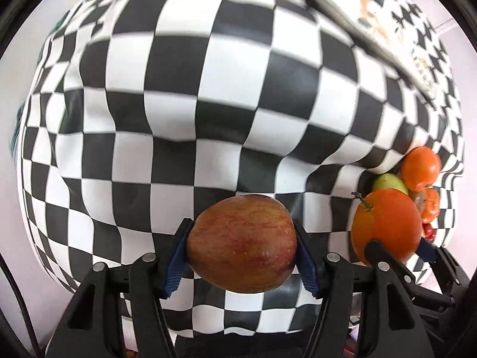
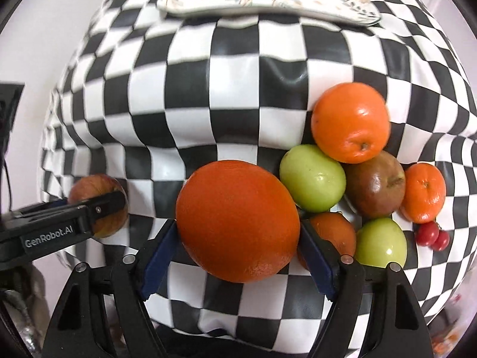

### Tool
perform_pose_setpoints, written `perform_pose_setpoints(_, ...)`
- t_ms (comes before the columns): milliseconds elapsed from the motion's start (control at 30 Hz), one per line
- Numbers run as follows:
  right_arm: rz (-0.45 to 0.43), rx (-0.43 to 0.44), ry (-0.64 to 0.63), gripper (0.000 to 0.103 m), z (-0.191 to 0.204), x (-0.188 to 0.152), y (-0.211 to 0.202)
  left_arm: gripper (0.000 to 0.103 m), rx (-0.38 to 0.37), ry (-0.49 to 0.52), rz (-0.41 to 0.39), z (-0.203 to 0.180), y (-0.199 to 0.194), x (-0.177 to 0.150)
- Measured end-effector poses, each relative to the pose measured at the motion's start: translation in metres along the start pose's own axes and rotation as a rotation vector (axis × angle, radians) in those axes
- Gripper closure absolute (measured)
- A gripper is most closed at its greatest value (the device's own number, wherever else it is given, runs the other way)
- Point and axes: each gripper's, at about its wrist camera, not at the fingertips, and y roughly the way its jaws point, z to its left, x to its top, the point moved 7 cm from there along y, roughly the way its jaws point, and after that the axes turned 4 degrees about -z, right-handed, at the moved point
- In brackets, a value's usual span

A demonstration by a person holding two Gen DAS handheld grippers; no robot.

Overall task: Organize fruits
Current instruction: 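Carry the apple and orange onto the floral plate and open both tools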

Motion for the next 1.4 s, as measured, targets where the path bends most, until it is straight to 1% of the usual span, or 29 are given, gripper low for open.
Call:
perform_pose_setpoints(67,-0.017,0.043,0.03,0.021,-0.002,0.013,-0.01,0.042,-0.016,0.008,-0.03,-0.013,-0.022,0.011)
perform_pose_setpoints(133,-0.031,0.075,0.054,0.021,-0.008,0.019,-0.024,0.042,-0.035,0.013,-0.061,-0.023,-0.048,0.028)
perform_pose_setpoints(167,-0.044,0.098,0.062,0.021,-0.009,0.025,-0.035,0.042,-0.048,0.014,-0.074,-0.03,-0.056,0.036)
perform_pose_setpoints(200,-0.057,0.11,0.064,0.021,-0.019,0.033,-0.049,0.042,-0.063,0.014,-0.088,-0.04,-0.065,0.046)
perform_pose_setpoints(267,-0.082,0.13,0.059,0.021,-0.025,0.056,-0.067,0.042,-0.107,0.015,-0.115,-0.065,-0.084,0.073)
perform_pose_setpoints(300,-0.092,0.138,0.061,0.021,-0.031,0.068,-0.074,0.042,-0.123,0.015,-0.121,-0.066,-0.088,0.096)
perform_pose_setpoints(333,-0.103,0.151,0.069,0.021,-0.037,0.09,-0.084,0.042,-0.136,0.017,-0.126,-0.075,-0.081,0.1)
perform_pose_setpoints(367,-0.106,0.157,0.07,0.021,-0.041,0.101,-0.087,0.042,-0.153,0.025,-0.129,-0.081,-0.088,0.126)
perform_pose_setpoints(400,-0.112,0.162,0.076,0.021,-0.047,0.121,-0.091,0.042,-0.16,0.034,-0.125,-0.082,-0.089,0.145)
perform_pose_setpoints(467,-0.126,0.16,0.083,0.021,-0.057,0.152,-0.094,0.042,-0.164,0.033,-0.118,-0.091,-0.085,0.172)
perform_pose_setpoints(500,-0.131,0.154,0.082,0.021,-0.053,0.173,-0.087,0.042,-0.158,0.038,-0.107,-0.098,-0.076,0.19)
perform_pose_setpoints(533,-0.133,0.15,0.085,0.021,-0.051,0.185,-0.081,0.042,-0.151,0.036,-0.098,-0.1,-0.069,0.202)
perform_pose_setpoints(567,-0.126,0.144,0.085,0.021,-0.056,0.206,-0.072,0.042,-0.139,0.034,-0.084,-0.106,-0.058,0.22)
perform_pose_setpoints(600,-0.119,0.137,0.083,0.021,-0.06,0.216,-0.067,0.042,-0.132,0.035,-0.074,-0.1,-0.055,0.225)
perform_pose_setpoints(633,-0.114,0.128,0.087,0.021,-0.063,0.228,-0.061,0.042,-0.12,0.032,-0.06,-0.1,-0.044,0.234)
perform_pose_setpoints(767,-0.061,0.088,0.097,0.021,-0.081,0.27,-0.027,0.042,-0.083,0.052,0.008,-0.112,-0.007,0.271)
perform_pose_setpoints(867,-0.019,0.074,0.113,0.021,-0.093,0.283,-0.009,0.042,-0.058,0.068,0.036,-0.115,0.002,0.28)
perform_pose_setpoints(967,-0.001,0.064,0.118,0.02,-0.101,0.286,0.001,0.042,-0.037,0.083,0.053,-0.12,0.011,0.285)
perform_pose_setpoints(1067,0.005,0.089,0.139,0.019,-0.108,0.288,0.003,0.042,-0.021,0.098,0.068,-0.124,0.017,0.285)
perform_pose_setpoints(1133,0.018,0.103,0.161,0.019,-0.114,0.291,0.002,0.041,-0.018,0.093,0.064,-0.125,0.018,0.287)
perform_pose_setpoints(1167,0.022,0.108,0.161,0.019,-0.118,0.293,0.003,0.04,-0.029,0.086,0.059,-0.126,0.017,0.288)
perform_pose_setpoints(1233,0.021,0.099,0.161,0.018,-0.122,0.294,0.001,0.015,-0.031,0.086,0.046,-0.126,0.011,0.29)
perform_pose_setpoints(1267,0.005,0.086,0.151,0.01,-0.124,0.298,0.0,0.013,-0.023,0.09,0.03,-0.125,0.007,0.292)
perform_pose_setpoints(1300,-0.011,0.078,0.142,0.007,-0.126,0.301,-0.006,0.012,-0.017,0.094,0.019,-0.125,0.003,0.292)
perform_pose_setpoints(1400,-0.039,0.051,0.117,0.007,-0.132,0.307,-0.025,0.012,0.007,0.095,-0.007,-0.12,-0.005,0.289)
